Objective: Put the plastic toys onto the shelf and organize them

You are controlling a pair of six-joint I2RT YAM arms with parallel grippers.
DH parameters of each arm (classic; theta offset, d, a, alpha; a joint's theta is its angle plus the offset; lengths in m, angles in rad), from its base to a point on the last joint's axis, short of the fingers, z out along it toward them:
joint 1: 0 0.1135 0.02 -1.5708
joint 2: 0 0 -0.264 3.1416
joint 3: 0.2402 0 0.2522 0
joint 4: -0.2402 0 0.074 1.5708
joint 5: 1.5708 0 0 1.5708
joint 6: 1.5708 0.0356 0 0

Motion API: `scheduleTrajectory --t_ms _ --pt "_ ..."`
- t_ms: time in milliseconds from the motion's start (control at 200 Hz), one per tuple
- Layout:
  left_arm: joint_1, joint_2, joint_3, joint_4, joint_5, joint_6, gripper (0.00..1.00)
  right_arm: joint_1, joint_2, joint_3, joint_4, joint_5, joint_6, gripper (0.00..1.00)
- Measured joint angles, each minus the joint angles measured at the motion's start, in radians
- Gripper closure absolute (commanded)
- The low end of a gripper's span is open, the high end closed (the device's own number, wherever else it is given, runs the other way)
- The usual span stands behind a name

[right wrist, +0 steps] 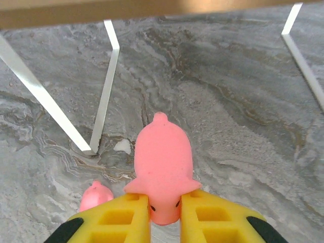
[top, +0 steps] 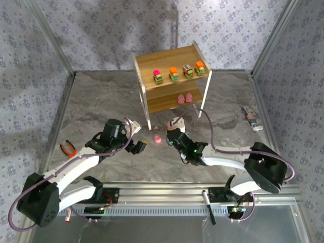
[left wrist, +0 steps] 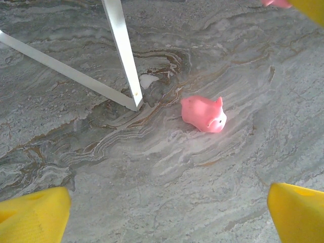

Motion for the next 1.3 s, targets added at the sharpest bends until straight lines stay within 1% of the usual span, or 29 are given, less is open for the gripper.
scheduleTrajectory --t_ms 310,560,745,1074,1299 --pt "-0.027 0.0 0.013 -0.001 0.0 0.001 0.0 0.01 -0.066 0.156 -0.186 0.081 0.032 0.8" --pt "-0.056 0.034 0.076 0.018 -0.016 0.001 0.0 -0.02 -0.063 0.261 -0.283 0.112 0.055 0.8" --pt "-0.08 0.073 0.08 0.066 -0.043 0.001 0.0 -0.056 -0.018 0.33 -0.308 0.128 0.09 0.79" --pt "-0.1 0.164 0.08 0.216 -0.083 -0.031 0.0 -0.105 0.11 0.441 -0.331 0.125 0.134 0.79" --pt "-0.104 0.171 0.064 0.317 -0.102 -0.068 0.0 -0.126 0.18 0.507 -0.343 0.126 0.182 0.78"
